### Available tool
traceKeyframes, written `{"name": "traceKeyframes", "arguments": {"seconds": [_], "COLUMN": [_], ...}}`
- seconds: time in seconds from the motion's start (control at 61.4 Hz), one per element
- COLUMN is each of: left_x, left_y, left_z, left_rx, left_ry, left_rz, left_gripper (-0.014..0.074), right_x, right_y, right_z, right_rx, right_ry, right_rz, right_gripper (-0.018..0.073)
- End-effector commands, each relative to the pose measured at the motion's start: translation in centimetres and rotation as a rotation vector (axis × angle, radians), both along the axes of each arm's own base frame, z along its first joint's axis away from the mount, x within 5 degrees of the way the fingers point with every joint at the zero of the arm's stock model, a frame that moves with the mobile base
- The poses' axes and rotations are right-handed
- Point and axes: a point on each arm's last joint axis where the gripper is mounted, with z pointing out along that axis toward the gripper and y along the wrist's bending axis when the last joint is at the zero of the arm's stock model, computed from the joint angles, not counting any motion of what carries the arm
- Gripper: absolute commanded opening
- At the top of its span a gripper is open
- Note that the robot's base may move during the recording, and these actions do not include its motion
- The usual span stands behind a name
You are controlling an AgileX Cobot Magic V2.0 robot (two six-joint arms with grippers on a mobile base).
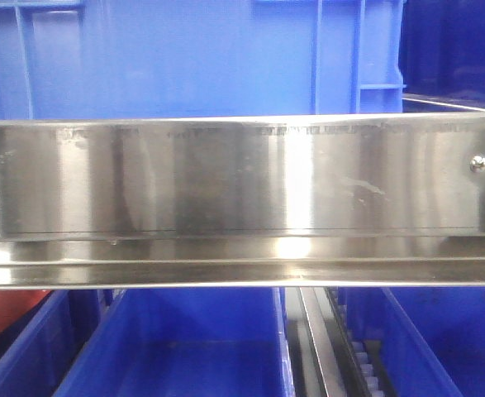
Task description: Place cylindrical capacitor in blue bin on shelf
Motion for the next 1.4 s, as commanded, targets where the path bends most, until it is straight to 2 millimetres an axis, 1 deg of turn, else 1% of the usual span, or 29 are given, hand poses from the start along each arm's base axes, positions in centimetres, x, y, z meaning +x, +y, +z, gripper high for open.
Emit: {"name": "traceKeyframes", "arguments": {"seconds": [0.0,0.049,0.196,0.212,0.358,0.538,0.668,0.782,1.385], "left_x": [-0.1,0.0,0.1,0.2,0.7,1.3,1.8,2.0,2.0], "left_y": [0.2,0.2,0.3,0.3,-0.1,-0.5,-0.9,-1.0,-1.1], "left_z": [0.2,0.3,0.4,0.3,-0.3,-1.6,-2.7,-3.2,-3.3], "left_rx": [0.001,0.005,0.013,0.017,0.024,0.040,0.052,0.060,0.061], "left_ry": [-0.022,-0.033,-0.063,-0.067,-0.065,-0.049,-0.041,-0.029,-0.027], "left_rz": [0.014,0.018,0.024,0.025,0.017,0.008,-0.003,-0.006,-0.006], "left_gripper": [-0.0111,-0.0111,-0.0111,-0.0111,-0.0111,-0.0111,-0.0111,-0.0111,-0.0111], "right_x": [-2.6,-4.5,-8.1,-8.8,-11.7,-14.3,-15.1,-15.3,-15.3], "right_y": [-1.7,-2.5,-4.0,-4.2,-5.3,-6.3,-6.6,-6.6,-6.6], "right_z": [-0.7,-1.2,-3.8,-4.1,-7.1,-10.3,-12.2,-13.0,-13.1], "right_rx": [0.021,0.018,0.009,0.013,0.021,0.034,0.037,0.035,0.035], "right_ry": [-0.092,-0.131,-0.168,-0.178,-0.197,-0.229,-0.236,-0.232,-0.231], "right_rz": [-0.042,-0.054,-0.064,-0.065,-0.065,-0.066,-0.066,-0.066,-0.066], "right_gripper": [-0.0150,-0.0150,-0.0150,-0.0150,-0.0150,-0.0150,-0.0150,-0.0150,-0.0150]}}
